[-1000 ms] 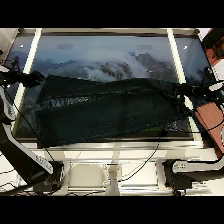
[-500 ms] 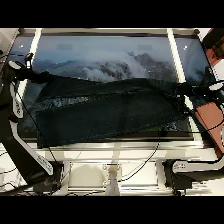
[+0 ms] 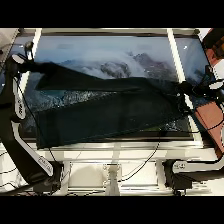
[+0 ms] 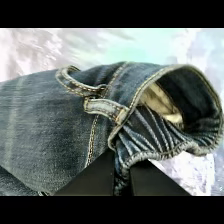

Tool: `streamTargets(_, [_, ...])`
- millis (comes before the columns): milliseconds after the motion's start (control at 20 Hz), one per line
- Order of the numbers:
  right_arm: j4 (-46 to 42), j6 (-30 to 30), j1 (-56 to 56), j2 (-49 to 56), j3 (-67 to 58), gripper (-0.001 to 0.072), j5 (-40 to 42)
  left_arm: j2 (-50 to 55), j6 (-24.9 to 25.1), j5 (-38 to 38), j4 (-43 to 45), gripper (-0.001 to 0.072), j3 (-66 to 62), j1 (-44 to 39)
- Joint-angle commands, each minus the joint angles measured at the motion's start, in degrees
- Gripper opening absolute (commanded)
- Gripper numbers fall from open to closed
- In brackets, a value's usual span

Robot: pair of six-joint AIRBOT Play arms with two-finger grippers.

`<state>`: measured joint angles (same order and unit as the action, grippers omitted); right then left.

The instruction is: Fold the clothes and pants, and hang the long-sleeved shirts on hangers.

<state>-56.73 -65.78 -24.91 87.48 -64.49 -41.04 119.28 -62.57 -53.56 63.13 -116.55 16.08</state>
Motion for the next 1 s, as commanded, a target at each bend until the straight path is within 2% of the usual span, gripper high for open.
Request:
streamTargets(0, [-0.09, 0.46, 1.09, 0.00, -2.25, 0.0038, 0.15, -4.96, 0.04, 10.88, -0.11, 0.0030, -0.44, -0.35])
streamTargets(200, [-0.35, 0.44, 1.09, 0.00, -3.37, 0.0038, 2.56, -7.28, 0.04, 13.70, -0.13, 0.0029, -0.44, 0.13])
streamTargets(450, [0.55, 0.66, 1.18, 0.00, -3.52, 0.0037, 9.51, -7.21, 0.00, 14.05, -0.13, 0.0029, 0.20, 0.11])
streamTargets(550, [1.11, 3.54, 1.55, -0.09, -3.78, 0.0037, 11.80, -7.23, -0.07, 15.41, -0.15, 0.0028, 0.42, 0.11])
streamTargets(700, [1.25, 4.00, 2.05, -0.17, -3.78, 0.0037, 15.32, -7.21, -4.17, 20.20, -0.15, 0.0028, 0.46, 0.11])
streamTargets(850, [1.03, 4.00, 2.05, -0.17, -3.72, 0.0038, 14.78, -7.19, -8.33, 25.68, -0.15, 0.0028, 1.44, -0.11])
streamTargets(950, [0.94, 4.00, 2.03, -0.17, -3.72, 0.0038, 14.64, -6.86, -9.29, 27.85, -0.17, 0.0028, 2.45, -0.35])
